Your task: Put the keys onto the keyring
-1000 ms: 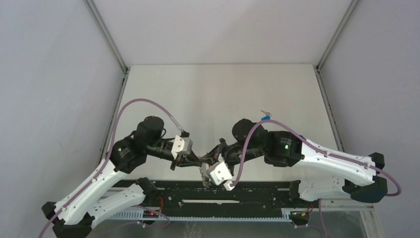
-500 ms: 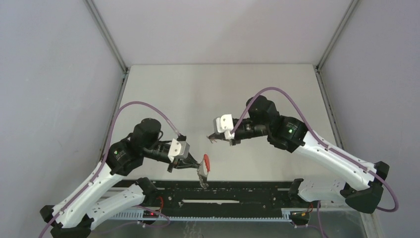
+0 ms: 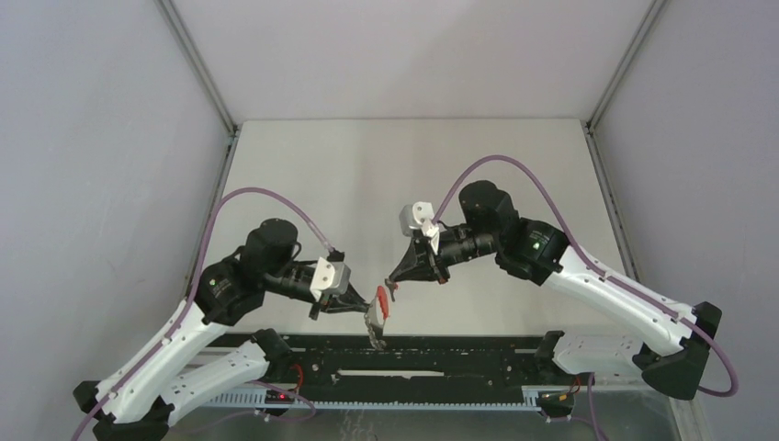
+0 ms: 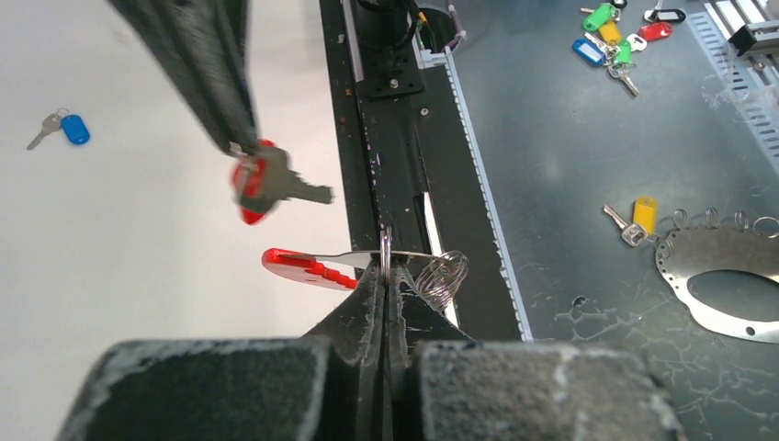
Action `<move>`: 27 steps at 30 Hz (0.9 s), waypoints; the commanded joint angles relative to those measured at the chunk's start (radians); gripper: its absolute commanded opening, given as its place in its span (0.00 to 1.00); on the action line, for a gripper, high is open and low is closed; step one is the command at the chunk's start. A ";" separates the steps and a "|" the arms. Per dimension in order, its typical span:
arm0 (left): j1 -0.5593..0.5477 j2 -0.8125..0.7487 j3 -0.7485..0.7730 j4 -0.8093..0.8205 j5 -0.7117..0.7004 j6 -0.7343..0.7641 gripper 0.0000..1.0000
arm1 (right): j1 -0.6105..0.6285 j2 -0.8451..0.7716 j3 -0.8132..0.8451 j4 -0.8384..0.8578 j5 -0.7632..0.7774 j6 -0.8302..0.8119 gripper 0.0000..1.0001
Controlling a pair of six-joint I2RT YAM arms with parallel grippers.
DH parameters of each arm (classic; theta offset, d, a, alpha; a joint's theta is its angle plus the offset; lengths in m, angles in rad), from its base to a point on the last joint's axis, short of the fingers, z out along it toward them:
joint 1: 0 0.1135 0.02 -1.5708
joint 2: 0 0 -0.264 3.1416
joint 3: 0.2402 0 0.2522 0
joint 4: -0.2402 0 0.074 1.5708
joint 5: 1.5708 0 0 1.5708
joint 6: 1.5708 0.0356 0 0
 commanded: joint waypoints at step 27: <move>0.010 0.055 0.112 0.017 0.089 -0.042 0.00 | 0.041 -0.134 -0.085 0.102 0.137 -0.022 0.00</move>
